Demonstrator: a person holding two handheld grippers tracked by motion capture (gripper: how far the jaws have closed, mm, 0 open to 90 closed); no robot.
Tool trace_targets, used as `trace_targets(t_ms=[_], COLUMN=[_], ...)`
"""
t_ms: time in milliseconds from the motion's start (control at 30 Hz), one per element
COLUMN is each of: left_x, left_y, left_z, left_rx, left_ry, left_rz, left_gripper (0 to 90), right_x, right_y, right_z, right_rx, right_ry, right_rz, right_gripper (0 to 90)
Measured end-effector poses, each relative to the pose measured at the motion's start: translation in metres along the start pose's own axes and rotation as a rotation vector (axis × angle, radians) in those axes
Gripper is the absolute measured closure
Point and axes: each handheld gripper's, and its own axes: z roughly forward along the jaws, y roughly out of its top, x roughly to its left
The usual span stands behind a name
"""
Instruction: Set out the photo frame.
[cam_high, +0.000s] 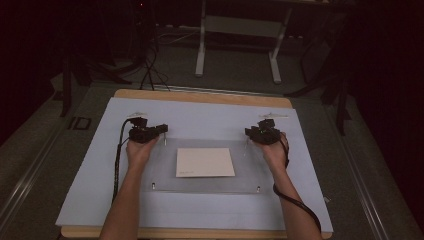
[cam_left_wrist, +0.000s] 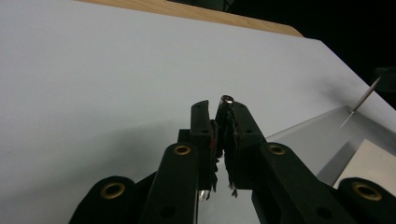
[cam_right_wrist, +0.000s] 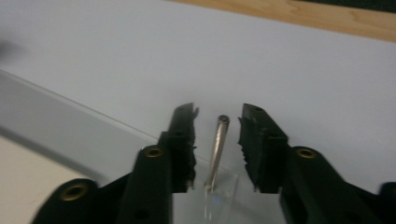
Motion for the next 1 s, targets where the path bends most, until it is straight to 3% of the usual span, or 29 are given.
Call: trace_targets(t_ms=[200, 400, 667, 900, 1000], left_x=[0.001, -0.001, -0.002, -0.004, -0.004], left_y=[0.002, 0.005, 0.006, 0.008, 0.009], left_z=[0.004, 0.006, 0.008, 0.010, 0.010], left_rx=[0.000, 0.012, 0.015, 0.034, 0.033], left_ry=[0.010, 0.033, 0.043, 0.065, 0.066], left_rz=[-0.033, -0.042, -0.053, -0.060, -0.066], left_gripper=[82.8, 83.3, 83.3, 83.4, 83.4], right_x=[0.011, 0.030, 0.059, 0.079, 0.087], right_y=[0.002, 0.000, -0.007, -0.012, -0.015], right_z=[-0.023, -0.039, -0.064, -0.091, -0.101], right_rx=[-0.003, 0.015, 0.043, 0.032, 0.011], right_ry=[0.089, 0.183, 0.301, 0.429, 0.449], right_rz=[-0.035, -0.105, -0.201, -0.225, -0.235], right_gripper=[60.6, 62.1, 89.7, 89.5, 86.1])
